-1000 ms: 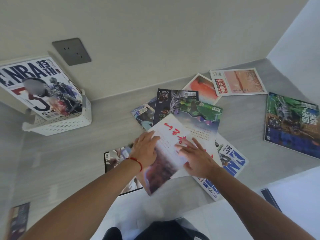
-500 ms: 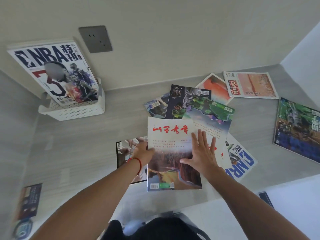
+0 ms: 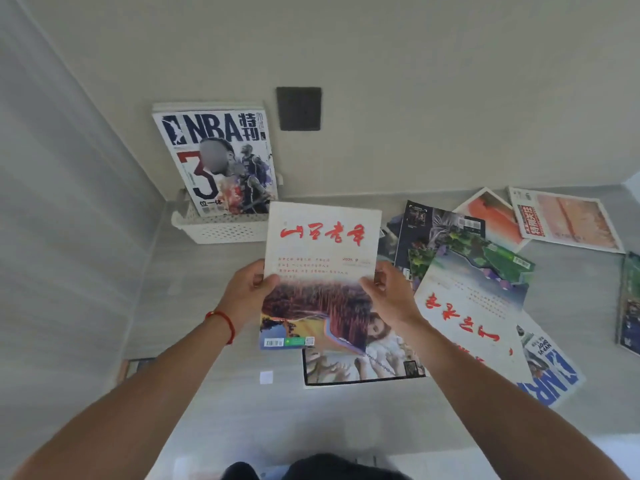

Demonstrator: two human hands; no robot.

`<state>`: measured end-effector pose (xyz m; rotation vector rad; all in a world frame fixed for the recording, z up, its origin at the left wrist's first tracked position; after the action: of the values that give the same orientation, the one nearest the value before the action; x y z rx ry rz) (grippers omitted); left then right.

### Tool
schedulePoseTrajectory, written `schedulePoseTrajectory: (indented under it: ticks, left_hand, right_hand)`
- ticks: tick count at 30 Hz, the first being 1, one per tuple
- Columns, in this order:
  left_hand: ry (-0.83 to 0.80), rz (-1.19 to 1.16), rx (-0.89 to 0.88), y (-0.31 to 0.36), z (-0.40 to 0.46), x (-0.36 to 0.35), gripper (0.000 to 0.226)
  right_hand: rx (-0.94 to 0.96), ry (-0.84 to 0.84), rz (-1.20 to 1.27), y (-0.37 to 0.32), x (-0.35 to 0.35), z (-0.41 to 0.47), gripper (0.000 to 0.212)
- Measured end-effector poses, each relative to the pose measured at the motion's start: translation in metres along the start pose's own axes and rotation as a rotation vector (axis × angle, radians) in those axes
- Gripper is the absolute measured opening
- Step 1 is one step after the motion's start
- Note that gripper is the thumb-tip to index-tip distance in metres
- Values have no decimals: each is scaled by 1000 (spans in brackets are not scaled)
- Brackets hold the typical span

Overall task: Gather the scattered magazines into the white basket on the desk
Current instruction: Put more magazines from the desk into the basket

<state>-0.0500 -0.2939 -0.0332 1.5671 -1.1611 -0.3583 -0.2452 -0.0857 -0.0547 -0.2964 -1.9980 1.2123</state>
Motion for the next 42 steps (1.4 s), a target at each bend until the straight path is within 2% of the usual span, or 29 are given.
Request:
schedulePoseTrajectory:
  ticks: [2,5,10,12,14,20,23,26,29,31,35,40,42]
  left_hand:
    - [55,29,-13,6,6,37,29]
    - [155,97,-60,21,18,89,26]
    - [440,361,-163,61,37,168,16]
    - [564,388,-173,76,44,196,17]
    - [612,349,-183,84,54,217,17]
    - [562,86,-51,67,94,244,15]
    - [527,-63,23,49,115,244,12]
    - [504,-165,86,32,133,238,19]
    - [491,-253,134,21,150,232,12]
    - [516,-269,152,17,159,234,6]
    - [543,-235,138,15,169,240,23]
    - [473,-222,165,9,176,234,6]
    - [425,-260,148,8,178,227,10]
  right_hand:
    - [38,-35,8,-37,-14,17,30]
    - [112,-24,-75,-97,-33,47,20]
    - [277,122,-168,-200,-50,88,10]
    - [308,176,-171,-233,-53,103,13]
    - [310,220,-187,-258,-56,118,19]
    - [258,222,-216,-278,-76,154,21]
    - [208,214,-215,-270,-85,164,24]
    - [155,198,-202,-255,-94,170,25]
    - [125,193,-177,-241,-100,178,33]
    - [103,178,-154,-238,-102,185,31]
    - [84,121,-167,-234,-106,195,28]
    - [38,66,-141,-224,-114,209,25]
    - [20,7,-102,-219,-117,212,29]
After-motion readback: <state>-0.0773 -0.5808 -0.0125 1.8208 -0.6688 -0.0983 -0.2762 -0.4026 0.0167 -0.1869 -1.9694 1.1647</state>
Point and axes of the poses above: each hand's wrist, its own z-axis towards the middle knuckle, its own x-axis out of the back of the hand, y = z × x, the point moved 2 cm from there along z, towards the middle knuckle, and after that the axes turned 5 degrees about -y, right-handed, at the moved point
